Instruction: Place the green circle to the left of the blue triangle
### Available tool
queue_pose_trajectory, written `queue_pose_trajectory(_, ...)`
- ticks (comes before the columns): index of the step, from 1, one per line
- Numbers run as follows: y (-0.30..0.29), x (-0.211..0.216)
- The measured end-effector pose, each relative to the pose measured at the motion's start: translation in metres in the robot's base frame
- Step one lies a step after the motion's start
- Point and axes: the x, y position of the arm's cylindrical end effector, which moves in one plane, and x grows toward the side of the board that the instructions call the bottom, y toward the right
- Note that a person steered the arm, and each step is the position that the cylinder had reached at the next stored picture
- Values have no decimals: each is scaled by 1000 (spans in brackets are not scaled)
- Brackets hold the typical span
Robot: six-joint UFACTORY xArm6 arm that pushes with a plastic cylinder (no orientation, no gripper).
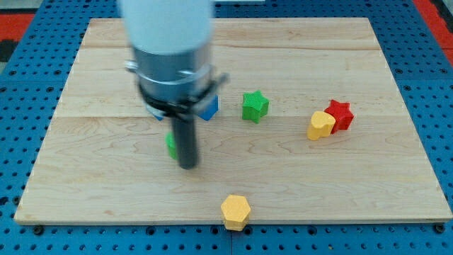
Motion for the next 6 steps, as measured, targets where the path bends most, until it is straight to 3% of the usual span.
queue_pose_trajectory(2, 20, 0)
queue_pose_trajectory(3, 23, -35)
queue_pose_trajectory(5, -64, -62)
queue_pose_trajectory(6, -47, -51)
